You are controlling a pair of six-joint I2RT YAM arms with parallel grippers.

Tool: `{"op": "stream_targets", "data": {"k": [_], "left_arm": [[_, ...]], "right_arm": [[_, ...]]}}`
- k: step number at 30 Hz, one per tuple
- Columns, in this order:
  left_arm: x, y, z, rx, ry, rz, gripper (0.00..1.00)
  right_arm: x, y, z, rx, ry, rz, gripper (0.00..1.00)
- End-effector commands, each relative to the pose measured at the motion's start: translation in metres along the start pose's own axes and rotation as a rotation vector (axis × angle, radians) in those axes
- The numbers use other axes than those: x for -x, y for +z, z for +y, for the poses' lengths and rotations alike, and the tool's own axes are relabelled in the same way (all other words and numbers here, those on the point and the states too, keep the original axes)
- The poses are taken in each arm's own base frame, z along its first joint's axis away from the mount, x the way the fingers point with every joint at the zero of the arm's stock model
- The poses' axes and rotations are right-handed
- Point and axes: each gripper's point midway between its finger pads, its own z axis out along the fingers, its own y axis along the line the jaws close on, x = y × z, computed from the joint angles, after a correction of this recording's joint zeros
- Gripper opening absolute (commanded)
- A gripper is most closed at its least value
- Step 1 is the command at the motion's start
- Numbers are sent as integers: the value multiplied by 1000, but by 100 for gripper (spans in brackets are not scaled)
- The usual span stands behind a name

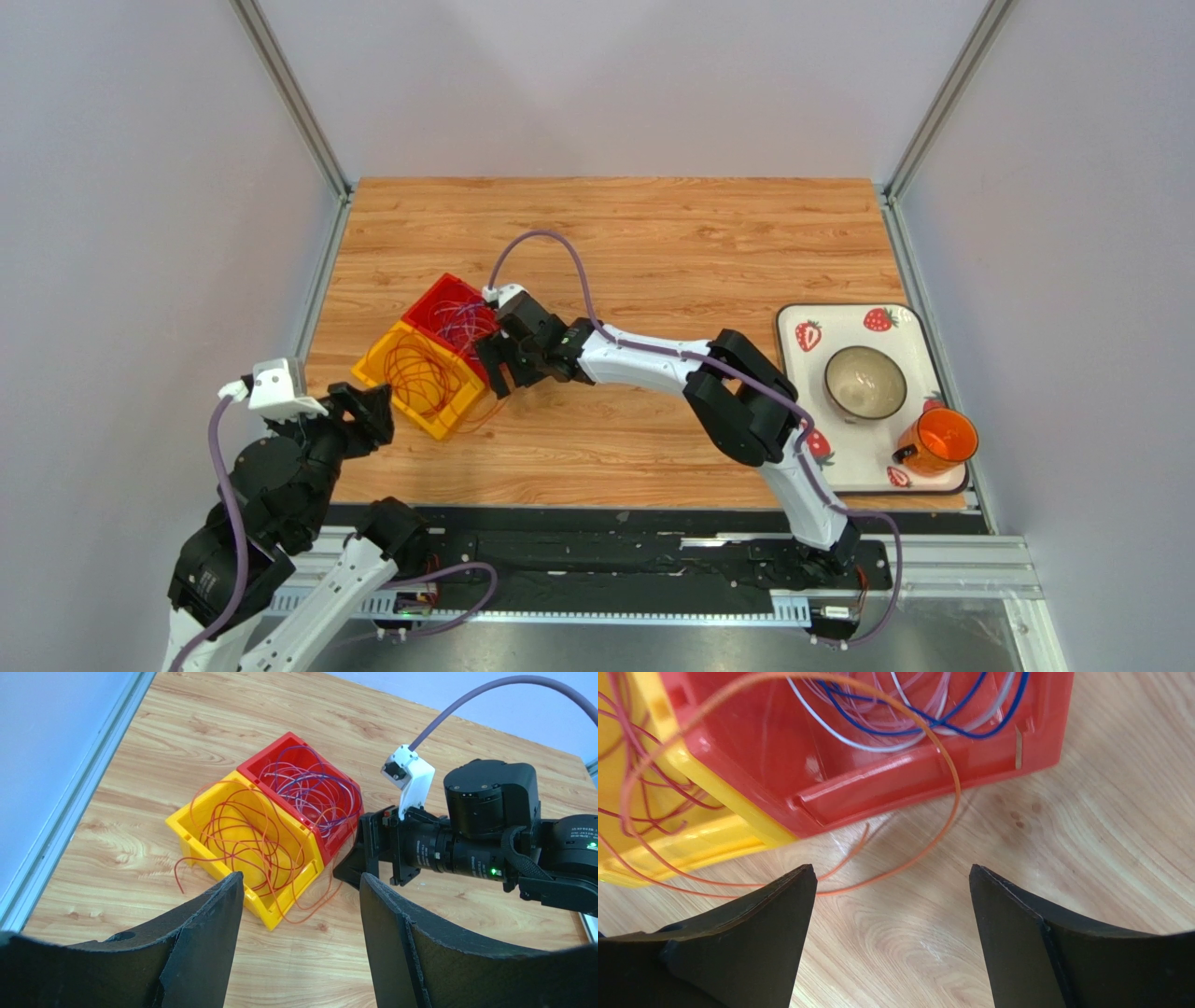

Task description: Untangle the cables

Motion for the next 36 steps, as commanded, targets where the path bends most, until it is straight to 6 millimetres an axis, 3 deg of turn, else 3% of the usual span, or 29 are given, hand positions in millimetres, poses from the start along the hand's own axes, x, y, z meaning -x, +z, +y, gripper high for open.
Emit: {"op": "stream_targets", "data": {"k": [1, 6, 17, 21, 23, 28, 36], "left_arm": [[7, 2, -5, -6, 13, -8, 70], [7, 3, -6, -7, 17, -5, 70], [6, 5, -7, -6, 23, 1, 70], [5, 5, -7, -7, 24, 2, 70], [6, 6, -7, -7, 25, 3, 70], [5, 7, -8, -8, 29, 5, 70], [5, 8, -10, -11, 32, 10, 70]], "right_arm": [[25, 3, 10, 41, 30, -101, 85], [20, 14, 10, 41, 35, -88, 82], [15, 24, 7, 29, 43, -85, 64], [12, 24, 7, 29, 48, -80, 44], [9, 25, 8, 35, 49, -73, 40], [2, 26, 9, 48, 48, -54, 18], [9, 23, 15, 73, 51, -81, 0]]}}
